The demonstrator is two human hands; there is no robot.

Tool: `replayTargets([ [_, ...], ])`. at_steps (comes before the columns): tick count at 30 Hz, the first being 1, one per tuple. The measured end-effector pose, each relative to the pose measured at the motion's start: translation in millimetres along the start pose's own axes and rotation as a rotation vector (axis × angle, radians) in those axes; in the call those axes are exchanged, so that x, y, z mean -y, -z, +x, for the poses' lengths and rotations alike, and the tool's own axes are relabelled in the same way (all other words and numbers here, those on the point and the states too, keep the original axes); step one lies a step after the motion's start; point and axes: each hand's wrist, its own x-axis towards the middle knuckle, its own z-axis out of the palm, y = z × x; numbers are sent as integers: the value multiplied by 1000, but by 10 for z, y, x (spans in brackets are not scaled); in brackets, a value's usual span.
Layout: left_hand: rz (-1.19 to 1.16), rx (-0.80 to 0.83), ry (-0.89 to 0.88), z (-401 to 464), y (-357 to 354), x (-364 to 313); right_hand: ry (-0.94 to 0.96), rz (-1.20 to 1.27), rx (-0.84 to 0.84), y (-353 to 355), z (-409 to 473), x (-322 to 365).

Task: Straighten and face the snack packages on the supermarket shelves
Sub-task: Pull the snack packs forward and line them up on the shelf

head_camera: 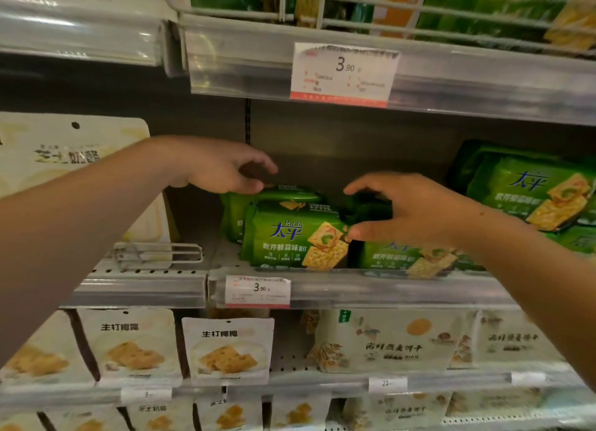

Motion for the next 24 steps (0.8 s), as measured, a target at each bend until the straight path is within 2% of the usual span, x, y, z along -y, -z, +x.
replayTargets([
  [3,-77,43,53,-55,-29,-107,-111,-34,160,157,-75,-213],
  [5,-7,120,14,-2,-110,-177,-163,-72,303,177,-88,-289],
  [7,58,155,-34,46,-188,-262,-169,-90,357,141,-69,-335],
  [14,-15,124,-96,120,-300,-411,-145,-76,198,52,-48,-408],
  [24,-2,141,-102,90,-354,-498,-110,-70,183,6,-42,-492],
])
